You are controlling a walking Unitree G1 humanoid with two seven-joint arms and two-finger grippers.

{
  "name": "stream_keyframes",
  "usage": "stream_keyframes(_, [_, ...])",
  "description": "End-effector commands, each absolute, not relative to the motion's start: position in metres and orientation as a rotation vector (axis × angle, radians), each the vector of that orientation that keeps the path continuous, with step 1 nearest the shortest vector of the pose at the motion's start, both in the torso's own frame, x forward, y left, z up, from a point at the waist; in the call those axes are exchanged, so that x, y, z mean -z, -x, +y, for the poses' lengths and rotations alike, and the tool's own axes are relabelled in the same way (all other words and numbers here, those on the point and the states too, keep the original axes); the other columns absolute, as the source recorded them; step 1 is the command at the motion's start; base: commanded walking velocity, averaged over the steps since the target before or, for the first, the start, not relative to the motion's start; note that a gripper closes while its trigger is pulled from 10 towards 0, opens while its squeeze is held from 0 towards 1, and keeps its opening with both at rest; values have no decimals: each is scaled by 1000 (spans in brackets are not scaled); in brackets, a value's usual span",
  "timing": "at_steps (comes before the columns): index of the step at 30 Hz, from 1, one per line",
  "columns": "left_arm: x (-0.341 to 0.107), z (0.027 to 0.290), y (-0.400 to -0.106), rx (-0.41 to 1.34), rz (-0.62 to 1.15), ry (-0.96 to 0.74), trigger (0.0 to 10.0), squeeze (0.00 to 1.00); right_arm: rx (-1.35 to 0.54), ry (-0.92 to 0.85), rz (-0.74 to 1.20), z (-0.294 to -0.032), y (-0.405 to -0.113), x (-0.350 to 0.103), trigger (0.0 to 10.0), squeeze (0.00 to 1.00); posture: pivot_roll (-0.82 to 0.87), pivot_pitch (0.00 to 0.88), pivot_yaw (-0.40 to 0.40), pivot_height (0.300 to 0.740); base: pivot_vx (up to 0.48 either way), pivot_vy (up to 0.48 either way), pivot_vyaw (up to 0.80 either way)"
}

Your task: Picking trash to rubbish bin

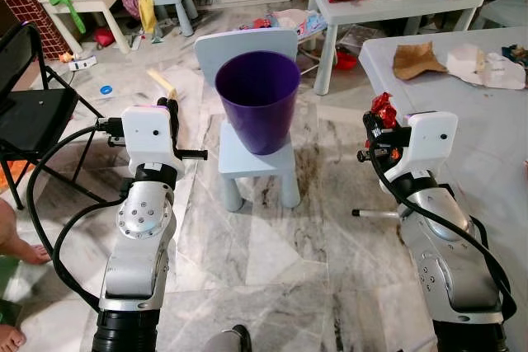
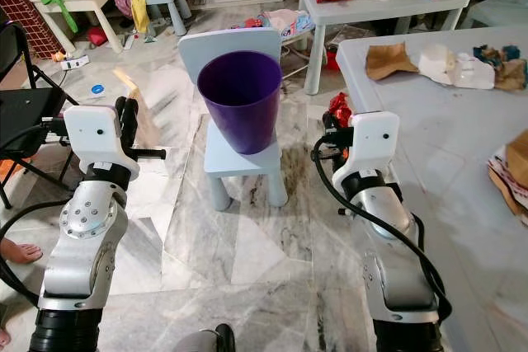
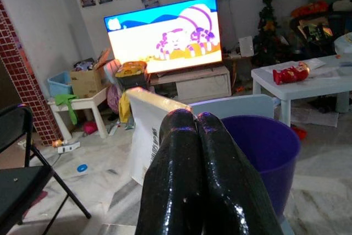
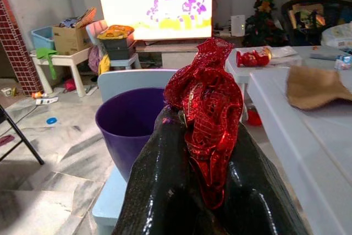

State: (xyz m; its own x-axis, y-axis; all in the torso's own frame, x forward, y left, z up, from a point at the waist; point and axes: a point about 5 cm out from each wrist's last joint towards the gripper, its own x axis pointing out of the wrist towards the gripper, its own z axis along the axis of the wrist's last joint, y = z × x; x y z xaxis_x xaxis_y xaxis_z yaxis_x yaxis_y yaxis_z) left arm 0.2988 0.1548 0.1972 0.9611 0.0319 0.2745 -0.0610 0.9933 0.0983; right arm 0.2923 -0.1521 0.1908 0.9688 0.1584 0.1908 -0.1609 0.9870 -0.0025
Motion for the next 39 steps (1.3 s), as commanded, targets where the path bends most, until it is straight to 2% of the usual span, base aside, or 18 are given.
stream_keyframes(1, [-197, 157, -300, -49, -274, -109, 0, 0, -184, -22, -201, -147, -292, -194, 0, 0, 11, 156, 37, 740, 345, 0, 0])
stream_keyframes(18, [-196, 156, -300, -42, -275, -110, 0, 0, -216, -11, -206, -143, -292, -194, 0, 0, 14, 148, 36, 740, 363, 0, 0])
stream_keyframes(23, [-196, 156, -300, -42, -276, -112, 0, 0, -224, -16, -206, -142, -292, -194, 0, 0, 15, 148, 34, 740, 367, 0, 698])
stream_keyframes(39, [-195, 155, -300, -42, -270, -107, 0, 0, -229, -19, -200, -142, -291, -193, 0, 0, 14, 154, 31, 740, 365, 0, 0])
